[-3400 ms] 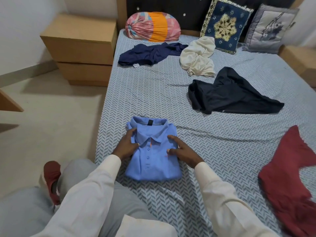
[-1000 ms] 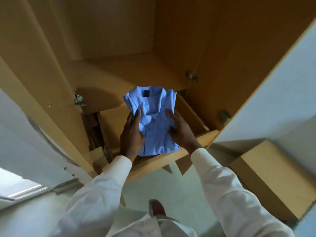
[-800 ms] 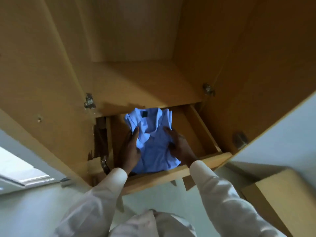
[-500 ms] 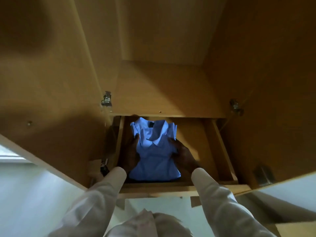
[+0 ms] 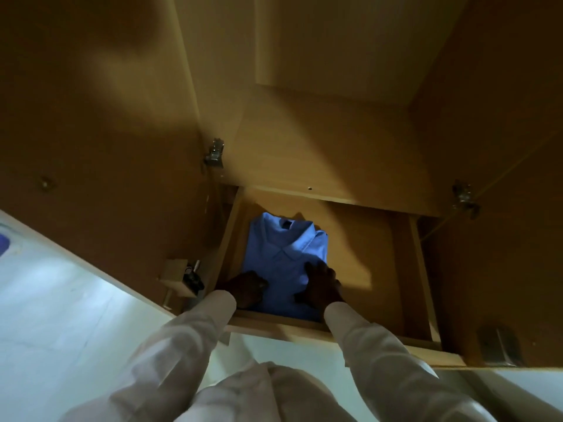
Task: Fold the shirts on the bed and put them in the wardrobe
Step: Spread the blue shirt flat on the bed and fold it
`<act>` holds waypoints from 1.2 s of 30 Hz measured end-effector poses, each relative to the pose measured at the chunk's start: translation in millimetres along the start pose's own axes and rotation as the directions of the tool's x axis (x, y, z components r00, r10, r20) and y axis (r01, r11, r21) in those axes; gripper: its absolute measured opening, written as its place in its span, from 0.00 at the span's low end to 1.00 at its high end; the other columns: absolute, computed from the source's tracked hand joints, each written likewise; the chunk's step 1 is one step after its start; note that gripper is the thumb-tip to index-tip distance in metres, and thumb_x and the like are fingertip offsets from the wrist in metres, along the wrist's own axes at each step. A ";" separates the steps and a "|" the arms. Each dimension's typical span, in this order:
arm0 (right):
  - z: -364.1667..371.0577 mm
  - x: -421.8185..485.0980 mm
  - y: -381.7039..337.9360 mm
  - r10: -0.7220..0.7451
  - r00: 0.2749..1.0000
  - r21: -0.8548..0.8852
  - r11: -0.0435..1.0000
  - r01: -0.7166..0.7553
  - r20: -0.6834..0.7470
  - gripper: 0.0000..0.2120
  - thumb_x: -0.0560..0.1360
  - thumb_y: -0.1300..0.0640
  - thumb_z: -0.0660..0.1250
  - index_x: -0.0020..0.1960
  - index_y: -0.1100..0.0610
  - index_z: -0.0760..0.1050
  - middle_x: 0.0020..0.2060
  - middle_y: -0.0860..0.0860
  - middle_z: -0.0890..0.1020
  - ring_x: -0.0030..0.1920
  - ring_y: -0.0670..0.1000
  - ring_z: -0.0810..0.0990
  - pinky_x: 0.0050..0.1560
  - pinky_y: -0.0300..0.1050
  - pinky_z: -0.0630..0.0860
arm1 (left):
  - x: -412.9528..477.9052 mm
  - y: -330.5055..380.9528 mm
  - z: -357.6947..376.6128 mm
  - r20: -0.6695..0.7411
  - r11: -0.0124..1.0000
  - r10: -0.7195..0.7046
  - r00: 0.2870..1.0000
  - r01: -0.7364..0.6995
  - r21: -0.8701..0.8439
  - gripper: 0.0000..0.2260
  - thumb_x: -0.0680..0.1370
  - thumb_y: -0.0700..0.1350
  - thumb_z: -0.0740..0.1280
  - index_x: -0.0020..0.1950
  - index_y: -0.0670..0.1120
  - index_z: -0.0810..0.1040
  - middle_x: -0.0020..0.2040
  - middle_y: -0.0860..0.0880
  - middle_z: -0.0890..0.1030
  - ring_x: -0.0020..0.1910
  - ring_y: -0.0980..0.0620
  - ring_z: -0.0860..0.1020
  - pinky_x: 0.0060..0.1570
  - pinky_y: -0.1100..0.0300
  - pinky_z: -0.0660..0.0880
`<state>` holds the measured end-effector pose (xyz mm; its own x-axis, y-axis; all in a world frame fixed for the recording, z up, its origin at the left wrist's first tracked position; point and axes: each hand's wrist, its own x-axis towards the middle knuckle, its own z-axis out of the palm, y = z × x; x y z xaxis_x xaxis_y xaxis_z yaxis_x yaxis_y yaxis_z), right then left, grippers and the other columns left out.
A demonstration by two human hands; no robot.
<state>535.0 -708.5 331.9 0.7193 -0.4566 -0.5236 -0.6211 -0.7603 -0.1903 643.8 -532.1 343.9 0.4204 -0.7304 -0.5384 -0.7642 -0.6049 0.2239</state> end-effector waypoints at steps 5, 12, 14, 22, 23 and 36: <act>7.8 3.0 -12.5 -0.030 0.999 -0.102 0.994 0.028 -0.021 0.47 0.69 0.35 0.70 0.79 0.46 0.49 0.77 0.56 0.53 0.73 0.62 0.58 0.66 0.59 0.66 | -10.5 -4.5 5.9 0.051 0.997 -0.044 0.998 0.041 0.062 0.15 0.83 0.49 0.58 0.67 0.46 0.72 0.66 0.44 0.74 0.65 0.44 0.72 0.61 0.56 0.67; 12.1 -4.1 -22.6 -0.018 1.000 -0.062 0.998 0.018 -0.009 0.47 0.70 0.38 0.71 0.79 0.49 0.49 0.77 0.57 0.53 0.73 0.63 0.59 0.67 0.60 0.66 | -23.4 0.6 2.7 0.122 0.988 -0.149 0.981 0.142 0.064 0.16 0.85 0.45 0.54 0.70 0.44 0.72 0.68 0.43 0.73 0.68 0.42 0.70 0.66 0.50 0.67; 8.8 -5.7 -25.2 -0.011 1.000 -0.081 0.997 0.009 -0.020 0.47 0.70 0.37 0.71 0.79 0.47 0.49 0.77 0.56 0.54 0.72 0.62 0.61 0.66 0.58 0.66 | -24.9 -1.2 3.7 0.120 0.985 -0.151 0.981 0.140 0.096 0.16 0.84 0.46 0.54 0.69 0.45 0.72 0.68 0.43 0.73 0.67 0.42 0.70 0.66 0.48 0.69; -3.9 -23.8 -26.5 0.043 0.997 0.107 0.994 -0.035 -0.070 0.46 0.69 0.37 0.71 0.78 0.47 0.51 0.75 0.52 0.59 0.71 0.60 0.61 0.66 0.57 0.66 | -29.9 -2.1 14.4 -0.017 0.992 -0.115 0.993 0.115 0.045 0.15 0.82 0.44 0.56 0.64 0.45 0.77 0.64 0.44 0.77 0.64 0.42 0.73 0.63 0.50 0.72; -7.4 -31.2 -25.2 0.054 0.990 0.170 0.985 -0.032 -0.129 0.46 0.69 0.38 0.71 0.79 0.49 0.51 0.74 0.52 0.61 0.72 0.60 0.61 0.66 0.57 0.67 | -34.9 -1.1 12.0 -0.093 0.997 -0.082 0.992 0.081 -0.009 0.14 0.82 0.44 0.56 0.61 0.44 0.78 0.62 0.44 0.77 0.63 0.43 0.74 0.62 0.51 0.72; 45.8 -234.2 -48.4 0.600 0.620 0.745 0.666 -0.037 -0.506 0.29 0.74 0.50 0.72 0.71 0.54 0.69 0.64 0.55 0.75 0.63 0.58 0.73 0.61 0.47 0.70 | -104.5 82.3 6.7 -0.378 0.499 0.394 0.838 -0.540 -0.677 0.06 0.78 0.45 0.65 0.52 0.50 0.80 0.47 0.54 0.82 0.48 0.58 0.81 0.50 0.59 0.78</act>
<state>382.3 -543.6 425.7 0.2303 -0.9729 -0.0185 -0.6719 -0.1453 -0.7263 533.6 -503.5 413.1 0.2356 -0.9702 -0.0559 -0.2772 -0.1222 0.9530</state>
